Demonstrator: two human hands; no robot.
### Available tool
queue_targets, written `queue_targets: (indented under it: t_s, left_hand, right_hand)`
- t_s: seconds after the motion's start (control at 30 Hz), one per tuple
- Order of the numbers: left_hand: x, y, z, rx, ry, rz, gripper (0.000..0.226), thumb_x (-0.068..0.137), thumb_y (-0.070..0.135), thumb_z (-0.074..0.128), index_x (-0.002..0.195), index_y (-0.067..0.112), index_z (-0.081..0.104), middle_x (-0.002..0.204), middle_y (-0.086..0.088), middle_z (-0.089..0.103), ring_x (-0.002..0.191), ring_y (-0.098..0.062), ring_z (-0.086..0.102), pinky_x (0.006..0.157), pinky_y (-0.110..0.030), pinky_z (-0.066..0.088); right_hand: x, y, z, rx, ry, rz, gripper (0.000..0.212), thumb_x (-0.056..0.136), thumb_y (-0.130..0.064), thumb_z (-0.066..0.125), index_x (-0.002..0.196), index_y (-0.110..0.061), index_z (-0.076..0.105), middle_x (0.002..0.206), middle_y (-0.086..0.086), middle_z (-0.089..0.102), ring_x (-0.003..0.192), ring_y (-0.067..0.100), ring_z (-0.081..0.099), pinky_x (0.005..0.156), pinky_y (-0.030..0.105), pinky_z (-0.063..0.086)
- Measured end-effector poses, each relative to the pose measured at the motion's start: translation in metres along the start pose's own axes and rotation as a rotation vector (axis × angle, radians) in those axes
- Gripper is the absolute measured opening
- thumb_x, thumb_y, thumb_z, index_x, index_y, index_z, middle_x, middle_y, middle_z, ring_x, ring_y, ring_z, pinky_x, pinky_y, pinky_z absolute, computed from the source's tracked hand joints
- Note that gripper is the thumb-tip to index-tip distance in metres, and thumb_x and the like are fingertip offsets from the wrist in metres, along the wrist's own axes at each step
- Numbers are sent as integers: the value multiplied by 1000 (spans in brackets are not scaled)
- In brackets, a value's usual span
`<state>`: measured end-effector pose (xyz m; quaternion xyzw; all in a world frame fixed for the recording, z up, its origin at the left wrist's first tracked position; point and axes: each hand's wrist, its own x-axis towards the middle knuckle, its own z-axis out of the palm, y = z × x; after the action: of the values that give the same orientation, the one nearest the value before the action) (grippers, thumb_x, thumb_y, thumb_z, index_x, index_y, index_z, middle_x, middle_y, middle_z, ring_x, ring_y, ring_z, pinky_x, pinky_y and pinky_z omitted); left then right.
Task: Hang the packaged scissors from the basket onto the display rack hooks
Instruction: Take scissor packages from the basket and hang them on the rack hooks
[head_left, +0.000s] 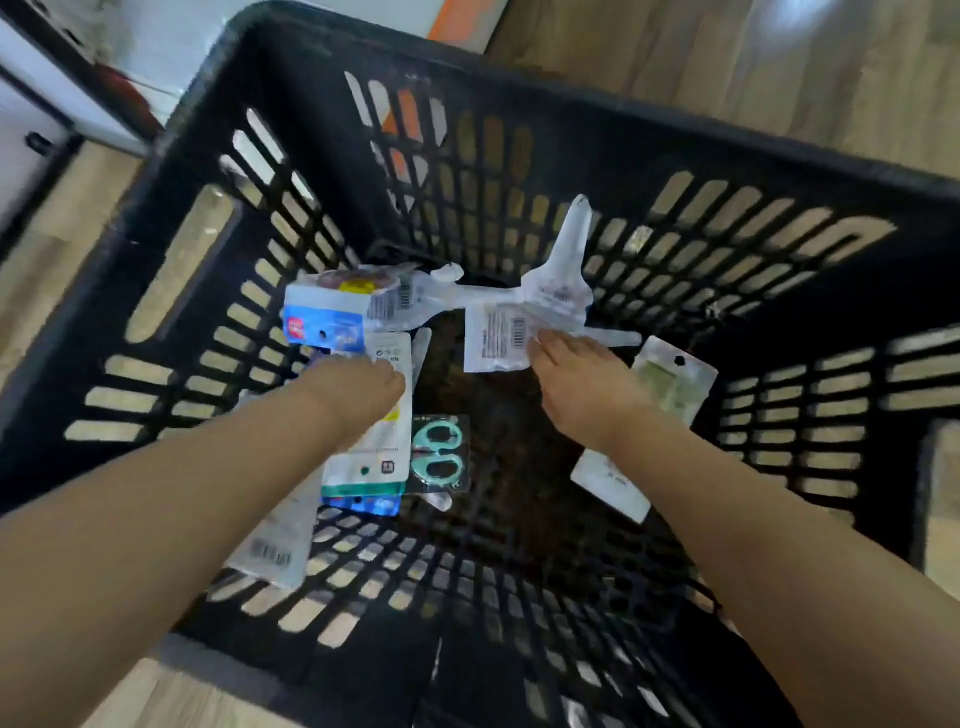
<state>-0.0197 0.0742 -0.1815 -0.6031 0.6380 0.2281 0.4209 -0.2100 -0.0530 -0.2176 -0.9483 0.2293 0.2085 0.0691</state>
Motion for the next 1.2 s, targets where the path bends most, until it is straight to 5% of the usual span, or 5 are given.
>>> queue_targets:
  t_s: [0.1,0.23,0.47,0.73,1.2]
  left_hand:
    - [28,-11,12,333,6,143,76,92,3,47,148,3,-4,155,-20,8,139,-33,24,104,-43,38]
    - [53,-14,33,536,-103,153,89,96,19,50,146,12,-22,154,-18,-22,145,-34,-4,115,-49,19]
    - [59,-14,44,433,-115,86,91,95,19,49,145,17,-26,152,-16,-29,145,-32,-10,115,-48,12]
    - [74,-8,18,138,130,16,48,90,16,43,137,19,32,136,-2,35,126,-22,36,99,-34,38]
    - [135,3,0,-55,696,-179,40,84,4,51,124,2,48,124,-18,51,120,-36,46,86,-42,45]
  right_hand:
    - [26,12,27,-18,64,17,70,86,-14,57,146,-4,23,151,16,27,138,31,30,112,40,26]
    - [46,29,64,-23,282,-45,74,41,-5,78,112,7,62,111,26,64,98,40,65,76,49,55]
    - [53,25,82,91,404,-47,75,48,-20,83,115,7,61,115,27,62,102,40,64,82,52,52]
    - [54,14,87,118,428,14,70,60,-27,76,118,7,58,117,25,61,106,39,61,87,49,50]
    - [53,12,95,222,614,20,59,55,-15,79,109,3,63,106,17,66,98,32,65,79,41,54]
